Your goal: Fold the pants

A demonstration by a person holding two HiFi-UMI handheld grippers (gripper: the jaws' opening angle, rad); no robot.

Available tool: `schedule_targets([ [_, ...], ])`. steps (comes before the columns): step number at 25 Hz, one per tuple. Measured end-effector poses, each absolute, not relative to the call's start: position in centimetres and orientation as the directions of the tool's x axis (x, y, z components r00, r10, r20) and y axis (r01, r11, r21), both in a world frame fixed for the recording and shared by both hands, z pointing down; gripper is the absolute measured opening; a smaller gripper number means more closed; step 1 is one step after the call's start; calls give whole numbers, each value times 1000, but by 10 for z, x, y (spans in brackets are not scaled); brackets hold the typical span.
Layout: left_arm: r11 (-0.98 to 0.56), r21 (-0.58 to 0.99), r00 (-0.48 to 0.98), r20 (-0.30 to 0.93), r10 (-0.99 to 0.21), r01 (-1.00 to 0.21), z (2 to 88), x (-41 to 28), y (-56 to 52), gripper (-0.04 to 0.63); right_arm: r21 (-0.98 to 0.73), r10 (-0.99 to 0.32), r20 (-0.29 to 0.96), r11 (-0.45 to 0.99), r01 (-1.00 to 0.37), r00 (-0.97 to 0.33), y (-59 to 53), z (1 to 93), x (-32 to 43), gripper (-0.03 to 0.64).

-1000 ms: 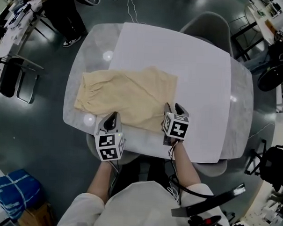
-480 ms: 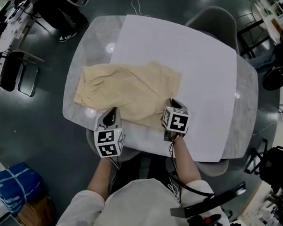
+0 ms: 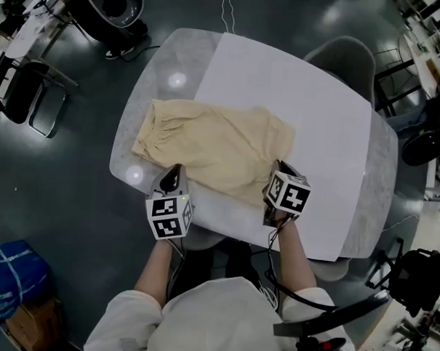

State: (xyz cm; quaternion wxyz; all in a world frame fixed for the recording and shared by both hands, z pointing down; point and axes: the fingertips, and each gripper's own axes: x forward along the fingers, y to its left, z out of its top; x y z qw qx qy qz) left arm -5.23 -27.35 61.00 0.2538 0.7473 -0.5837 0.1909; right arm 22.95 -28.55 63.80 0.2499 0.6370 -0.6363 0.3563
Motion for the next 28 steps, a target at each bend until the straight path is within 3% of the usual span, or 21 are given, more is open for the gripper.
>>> schedule_targets([
  [12,-82,190,171,515,-840,-978,570,-150,-272,18,-82,-688,715,100,-992,-128,-327,555,115,18],
  [22,61,199,44,484,-874,-978,542,-270,-256,18,-129,-686,650,326,-937,-328,-370,514,-77,18],
  [24,91,196,17,488,-872,-976,543,-290,-248,18,-195,-687,599,373,-907,-412,-381,508,-123,55],
  [26,119,195,-6,499,-867,-974,549,-306,-240,18,-269,-688,554,385,-883,-469,-387,504,-155,164],
  [28,129,196,-13,503,-864,-972,556,-319,-237,18,-280,-698,546,370,-886,-464,-391,506,-164,143],
])
